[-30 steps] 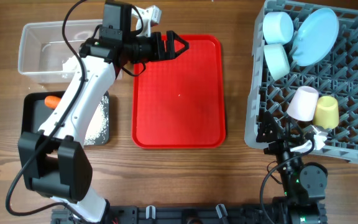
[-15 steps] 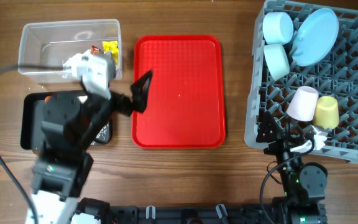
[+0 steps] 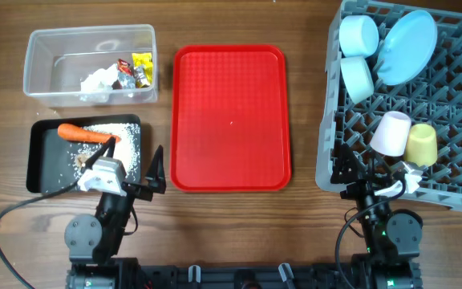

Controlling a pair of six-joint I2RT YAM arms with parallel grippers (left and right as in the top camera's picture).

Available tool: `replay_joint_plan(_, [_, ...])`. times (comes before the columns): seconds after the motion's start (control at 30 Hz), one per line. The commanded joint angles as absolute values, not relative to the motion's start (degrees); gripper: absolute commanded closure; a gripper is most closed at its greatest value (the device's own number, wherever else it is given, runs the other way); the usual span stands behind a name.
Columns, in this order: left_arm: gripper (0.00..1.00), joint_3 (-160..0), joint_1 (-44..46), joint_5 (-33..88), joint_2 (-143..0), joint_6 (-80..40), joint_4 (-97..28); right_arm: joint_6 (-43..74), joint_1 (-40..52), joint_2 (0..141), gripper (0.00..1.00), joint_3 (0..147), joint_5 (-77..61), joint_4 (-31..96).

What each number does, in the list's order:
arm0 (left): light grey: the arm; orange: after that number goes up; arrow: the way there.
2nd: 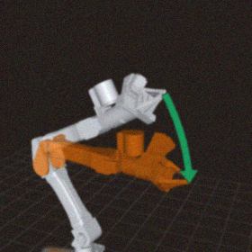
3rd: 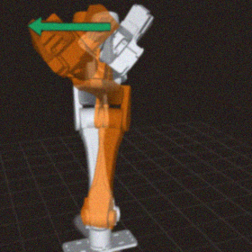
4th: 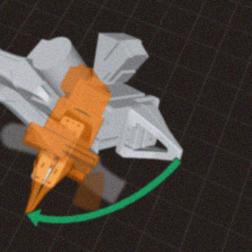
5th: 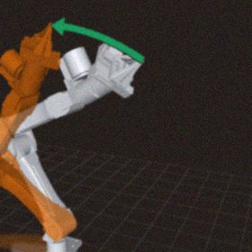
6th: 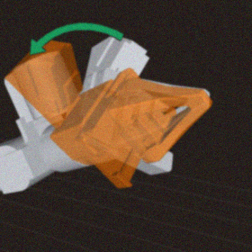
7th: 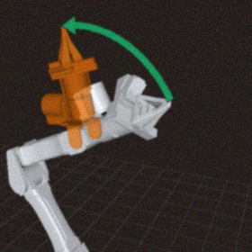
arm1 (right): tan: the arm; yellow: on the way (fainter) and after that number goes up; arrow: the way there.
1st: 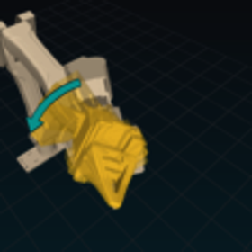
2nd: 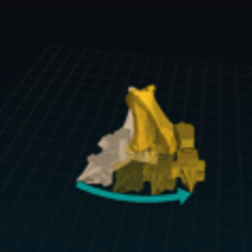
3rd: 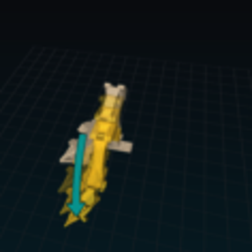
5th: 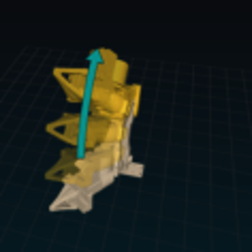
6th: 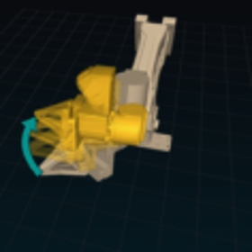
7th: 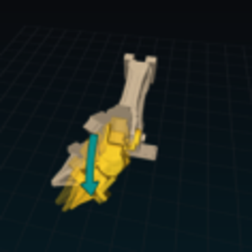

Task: Sort waste into correct bins and load items into the dishwasher rack

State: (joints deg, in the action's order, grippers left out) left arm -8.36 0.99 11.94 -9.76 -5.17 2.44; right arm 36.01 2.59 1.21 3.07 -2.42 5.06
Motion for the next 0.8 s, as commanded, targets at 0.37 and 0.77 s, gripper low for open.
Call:
replay_joint_plan(0.37, [0.00,-0.32,2.09,5.45,-0.16,-4.91,-4.03,36.42,2.76,0.80,0.00,2.55,-1.48,4.73])
replay_joint_plan(0.77, [0.00,-0.32,2.09,5.45,-0.34,-4.89,-3.95,36.42,2.76,0.80,0.00,2.55,-1.48,4.73])
